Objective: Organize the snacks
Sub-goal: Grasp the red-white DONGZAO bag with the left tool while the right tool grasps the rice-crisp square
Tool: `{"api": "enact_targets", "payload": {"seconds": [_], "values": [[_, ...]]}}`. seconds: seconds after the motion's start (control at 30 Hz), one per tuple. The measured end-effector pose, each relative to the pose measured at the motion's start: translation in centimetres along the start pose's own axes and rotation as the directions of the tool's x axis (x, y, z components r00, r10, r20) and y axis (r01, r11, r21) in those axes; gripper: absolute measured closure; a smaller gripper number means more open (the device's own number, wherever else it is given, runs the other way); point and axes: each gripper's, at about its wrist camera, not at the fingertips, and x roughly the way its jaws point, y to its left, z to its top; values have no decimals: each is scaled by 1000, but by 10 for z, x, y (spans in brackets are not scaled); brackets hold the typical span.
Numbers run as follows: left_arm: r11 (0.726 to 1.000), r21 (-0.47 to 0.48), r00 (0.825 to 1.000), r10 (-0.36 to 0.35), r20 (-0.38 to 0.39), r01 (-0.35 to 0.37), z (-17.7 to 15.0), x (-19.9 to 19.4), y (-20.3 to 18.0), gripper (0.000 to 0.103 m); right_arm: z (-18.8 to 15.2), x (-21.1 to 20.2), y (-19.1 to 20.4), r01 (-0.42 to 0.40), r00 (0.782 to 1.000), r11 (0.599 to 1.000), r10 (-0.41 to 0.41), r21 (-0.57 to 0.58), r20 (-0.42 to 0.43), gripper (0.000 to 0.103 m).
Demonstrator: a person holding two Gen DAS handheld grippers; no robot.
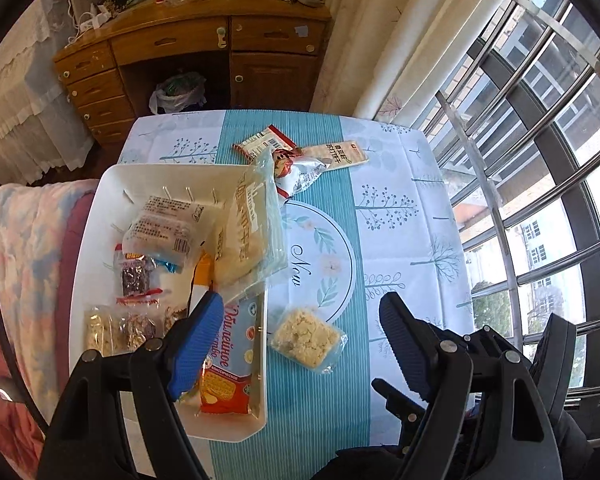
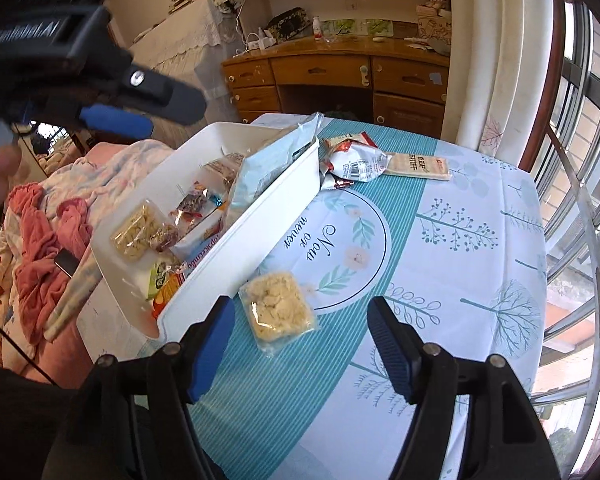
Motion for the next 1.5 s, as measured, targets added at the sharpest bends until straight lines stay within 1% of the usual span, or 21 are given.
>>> {"api": "enact_targets", "payload": {"seconds": [0.17, 0.33, 0.5, 0.7, 0.83, 0.97, 1.07, 1.13, 1.27, 1.5], "values": [[995, 83, 998, 55, -36, -52, 31, 16, -12, 24, -6, 14, 0, -18, 999, 999, 17, -33, -30, 30], [986, 152, 993, 79, -91, -65, 57, 37, -22, 24, -7, 27, -3, -30, 998, 999, 28, -37, -52, 29], [971, 223, 983, 119, -142, -85, 87, 62, -33, 24, -7, 43, -3, -41, 996, 996, 35, -75, -80, 29], [961, 262, 971, 141, -192, -88, 131, 93, -33, 24, -7, 62, 5, -65, 993, 986, 48, -151, -109, 29], [954, 288, 961, 151, -233, -81, 155, 120, -33, 24, -8, 75, 9, -54, 993, 983, 33, -178, -116, 29], [941, 325, 938, 195, -288, -96, 173, 152, -34, 23, -9, 86, 12, -49, 993, 980, 27, -193, -113, 29], [917, 377, 913, 258, -317, -128, 180, 179, -33, 23, -10, 94, 15, -53, 993, 975, 27, -217, -119, 29], [907, 397, 893, 289, -344, -141, 184, 196, -31, 23, -11, 100, 19, -52, 992, 970, 23, -236, -121, 29], [903, 406, 863, 312, -398, -140, 185, 227, -25, 23, -10, 110, 24, -46, 991, 963, 11, -264, -135, 29], [904, 412, 835, 315, -451, -119, 183, 264, -21, 23, -8, 122, 25, -76, 988, 961, 37, -265, -149, 29]]}}
